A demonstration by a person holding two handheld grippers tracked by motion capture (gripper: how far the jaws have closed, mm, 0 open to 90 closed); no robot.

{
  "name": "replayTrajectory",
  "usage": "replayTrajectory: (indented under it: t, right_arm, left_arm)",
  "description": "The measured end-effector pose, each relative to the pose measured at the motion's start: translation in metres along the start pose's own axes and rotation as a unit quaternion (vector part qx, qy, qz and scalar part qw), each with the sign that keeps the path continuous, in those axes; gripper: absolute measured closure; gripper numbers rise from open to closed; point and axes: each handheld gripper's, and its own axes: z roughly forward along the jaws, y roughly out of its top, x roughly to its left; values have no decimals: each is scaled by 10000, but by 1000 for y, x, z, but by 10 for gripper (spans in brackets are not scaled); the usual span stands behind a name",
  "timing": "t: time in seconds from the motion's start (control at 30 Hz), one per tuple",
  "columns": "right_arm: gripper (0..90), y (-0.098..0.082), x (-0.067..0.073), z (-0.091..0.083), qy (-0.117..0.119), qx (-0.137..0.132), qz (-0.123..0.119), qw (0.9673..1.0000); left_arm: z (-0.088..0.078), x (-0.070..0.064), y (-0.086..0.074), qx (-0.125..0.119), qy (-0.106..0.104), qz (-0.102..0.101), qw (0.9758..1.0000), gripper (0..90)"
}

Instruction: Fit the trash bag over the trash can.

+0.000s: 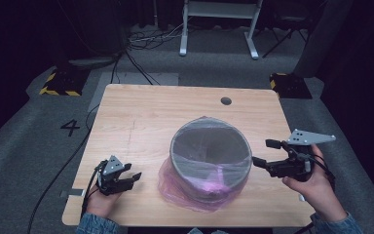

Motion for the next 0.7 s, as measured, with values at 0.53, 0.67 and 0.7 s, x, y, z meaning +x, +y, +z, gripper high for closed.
replayTrajectory:
  t: [0.53,0.67,0.7]
  right_arm:
    - [157,49,25,15,128,-80,-575,9982]
    - [156,64,37,22,108,-68,-765,9970]
    - [155,67,39,24,107,-70,-812,9966]
  left_arm:
    - [7,-1,-5,236,-4,14,9997,436]
    - [7,-1,-6,206,-3,-6,9998,435]
    - [7,-1,-6,215,-6,-2,9998,435]
